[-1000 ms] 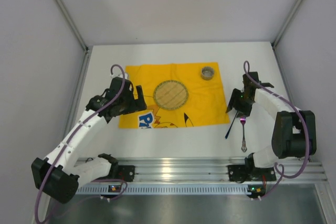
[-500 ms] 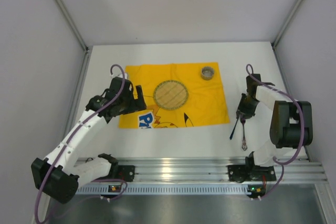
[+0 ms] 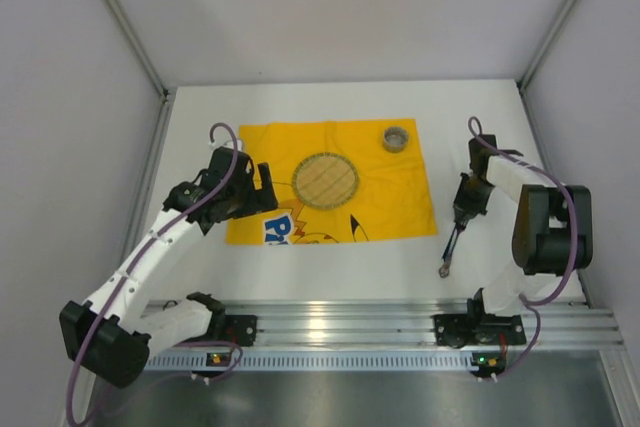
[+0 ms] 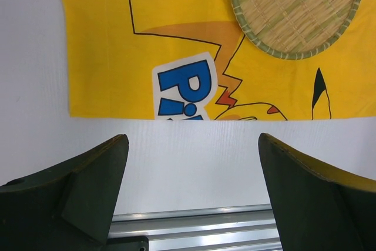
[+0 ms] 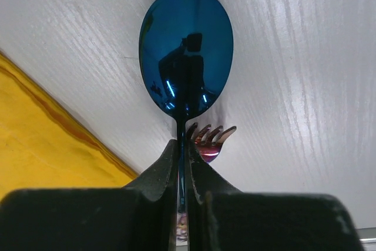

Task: Set the dinner table for one person

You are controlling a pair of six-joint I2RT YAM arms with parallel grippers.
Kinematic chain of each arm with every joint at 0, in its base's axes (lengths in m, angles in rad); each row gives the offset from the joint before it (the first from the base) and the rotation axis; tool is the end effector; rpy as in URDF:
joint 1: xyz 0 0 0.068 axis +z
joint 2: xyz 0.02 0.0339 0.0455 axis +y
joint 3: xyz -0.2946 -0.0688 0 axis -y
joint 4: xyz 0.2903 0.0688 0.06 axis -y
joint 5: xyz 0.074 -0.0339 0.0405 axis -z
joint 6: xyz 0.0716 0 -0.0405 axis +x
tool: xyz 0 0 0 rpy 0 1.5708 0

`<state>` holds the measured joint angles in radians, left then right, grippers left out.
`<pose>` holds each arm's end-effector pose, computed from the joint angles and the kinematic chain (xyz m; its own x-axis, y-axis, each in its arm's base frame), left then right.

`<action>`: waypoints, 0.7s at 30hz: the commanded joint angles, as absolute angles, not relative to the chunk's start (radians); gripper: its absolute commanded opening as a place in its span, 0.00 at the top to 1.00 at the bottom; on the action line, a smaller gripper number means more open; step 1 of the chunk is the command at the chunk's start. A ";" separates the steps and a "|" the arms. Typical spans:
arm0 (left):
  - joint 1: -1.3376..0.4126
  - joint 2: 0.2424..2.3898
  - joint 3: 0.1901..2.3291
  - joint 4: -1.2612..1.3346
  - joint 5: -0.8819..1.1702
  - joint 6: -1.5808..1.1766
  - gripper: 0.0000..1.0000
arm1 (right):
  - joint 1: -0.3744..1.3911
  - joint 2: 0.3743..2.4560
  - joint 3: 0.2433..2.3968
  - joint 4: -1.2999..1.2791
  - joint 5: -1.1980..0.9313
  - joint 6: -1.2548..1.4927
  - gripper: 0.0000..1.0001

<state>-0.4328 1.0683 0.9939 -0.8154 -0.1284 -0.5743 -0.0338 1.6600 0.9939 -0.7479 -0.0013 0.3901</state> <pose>0.2429 -0.1021 0.2973 -0.7784 -0.2339 -0.5826 -0.0954 0.9613 -0.2585 0.3341 -0.0112 0.1309 -0.9002 0.4109 -0.1439 0.4065 0.9117 0.0606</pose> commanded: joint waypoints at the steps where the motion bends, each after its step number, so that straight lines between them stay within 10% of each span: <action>1: -0.436 1.081 1.017 -0.796 -0.133 -0.586 0.03 | -0.037 1.638 1.064 -0.820 0.064 0.371 1.00; 21: -0.436 1.094 1.034 -0.776 -0.107 -0.592 0.04 | 0.340 1.748 1.523 -1.046 0.110 0.348 1.00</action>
